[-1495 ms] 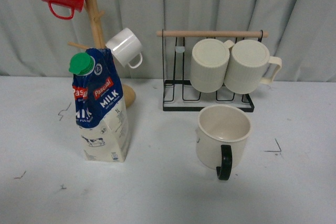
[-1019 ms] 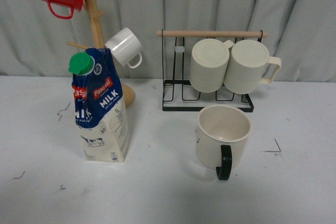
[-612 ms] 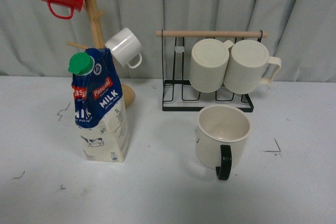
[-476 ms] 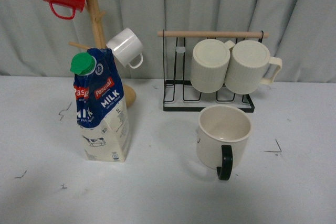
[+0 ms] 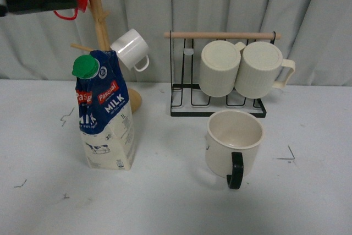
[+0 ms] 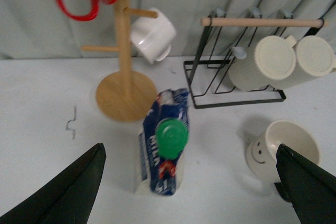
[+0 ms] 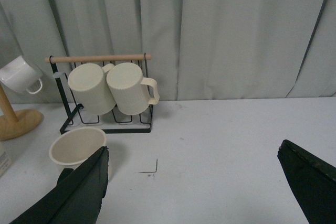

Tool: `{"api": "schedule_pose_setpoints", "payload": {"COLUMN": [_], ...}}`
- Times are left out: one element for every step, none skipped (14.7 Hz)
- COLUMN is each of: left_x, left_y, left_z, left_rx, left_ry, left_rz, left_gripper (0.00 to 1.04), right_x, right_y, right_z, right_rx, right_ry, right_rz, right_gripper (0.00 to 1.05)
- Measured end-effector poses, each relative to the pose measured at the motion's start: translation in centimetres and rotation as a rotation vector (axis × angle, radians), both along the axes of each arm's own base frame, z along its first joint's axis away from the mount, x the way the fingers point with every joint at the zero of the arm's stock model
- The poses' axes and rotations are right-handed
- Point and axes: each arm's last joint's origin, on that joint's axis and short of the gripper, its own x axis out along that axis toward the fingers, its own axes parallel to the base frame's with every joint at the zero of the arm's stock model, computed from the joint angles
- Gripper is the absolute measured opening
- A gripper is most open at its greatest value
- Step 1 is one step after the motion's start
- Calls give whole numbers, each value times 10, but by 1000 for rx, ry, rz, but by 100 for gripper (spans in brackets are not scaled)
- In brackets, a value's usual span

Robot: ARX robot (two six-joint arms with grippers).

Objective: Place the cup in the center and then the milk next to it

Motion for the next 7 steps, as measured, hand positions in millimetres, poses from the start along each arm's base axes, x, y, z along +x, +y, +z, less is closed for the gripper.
{"api": "schedule_pose_setpoints", "payload": {"left_x": [4, 10, 14, 17, 21, 24, 37], "left_y": [-5, -12, -16, -20, -25, -28, -36], "left_z": [0, -1, -2, -3, -7, -10, -27], "left_rx": [4, 4, 5, 7, 14, 19, 39], "left_ry": [2, 6, 9, 14, 24, 32, 73], "left_rz": [-6, -16, -23, -28, -34, -38, -39], "left_gripper": [98, 98, 98, 98, 98, 98, 98], "right_x": [0, 0, 0, 0, 0, 0, 0], "right_y": [0, 0, 0, 0, 0, 0, 0], "right_z": [0, 0, 0, 0, 0, 0, 0], "right_rx": [0, 0, 0, 0, 0, 0, 0], "right_ry": [0, 0, 0, 0, 0, 0, 0], "right_rz": [0, 0, 0, 0, 0, 0, 0], "right_gripper": [98, 98, 98, 98, 98, 98, 98]}}
